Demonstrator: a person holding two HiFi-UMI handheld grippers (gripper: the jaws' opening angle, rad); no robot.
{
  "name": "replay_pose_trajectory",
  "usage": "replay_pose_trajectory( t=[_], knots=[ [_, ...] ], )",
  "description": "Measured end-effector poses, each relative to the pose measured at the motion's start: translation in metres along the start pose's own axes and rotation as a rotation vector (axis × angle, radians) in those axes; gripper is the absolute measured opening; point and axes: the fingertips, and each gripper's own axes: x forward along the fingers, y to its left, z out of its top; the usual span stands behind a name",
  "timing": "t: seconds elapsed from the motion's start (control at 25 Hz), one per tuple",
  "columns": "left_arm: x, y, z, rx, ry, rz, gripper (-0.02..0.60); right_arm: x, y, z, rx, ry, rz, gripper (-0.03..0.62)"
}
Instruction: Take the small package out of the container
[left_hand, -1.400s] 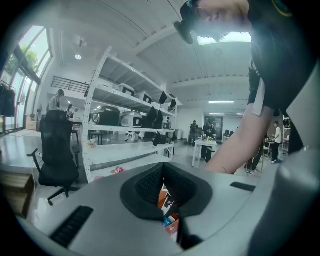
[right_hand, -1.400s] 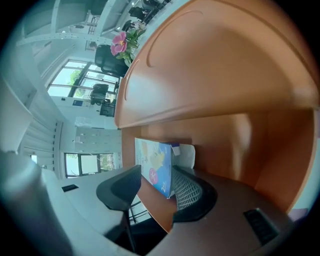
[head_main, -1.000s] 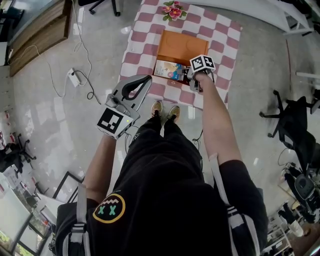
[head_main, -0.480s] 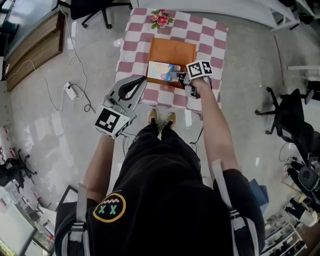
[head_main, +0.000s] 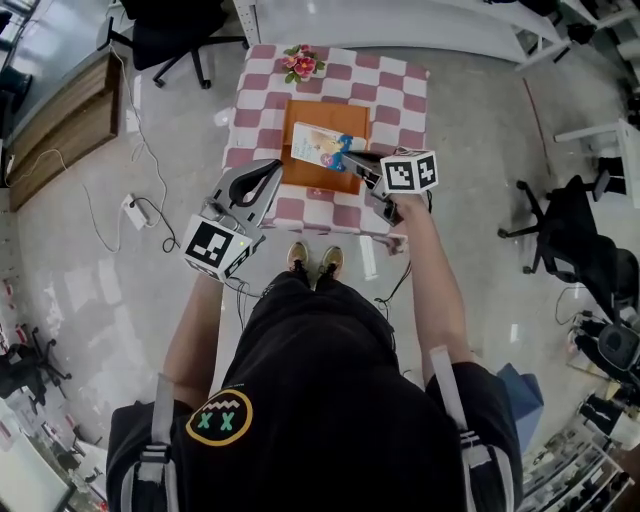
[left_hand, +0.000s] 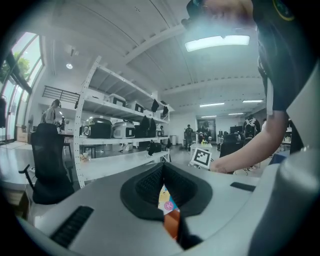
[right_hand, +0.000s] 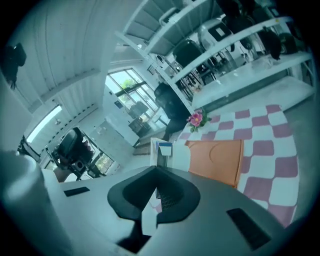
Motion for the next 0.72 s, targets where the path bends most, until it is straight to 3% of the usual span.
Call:
replay_pose_trajectory(
  t=[0.32,0.72],
  knots=[
    [0.003,0.000,0.020,0.034,-0.026,-0.019,0.017,-0.050,0.067,0.051,-0.249,-0.168,-0.041,0.020],
    [0.009,0.002,0.040,0.060,-0.053,-0.034,0.017,-0.104,0.123,0.078,-0.547,-0.312,-0.159,0.021]
  ],
)
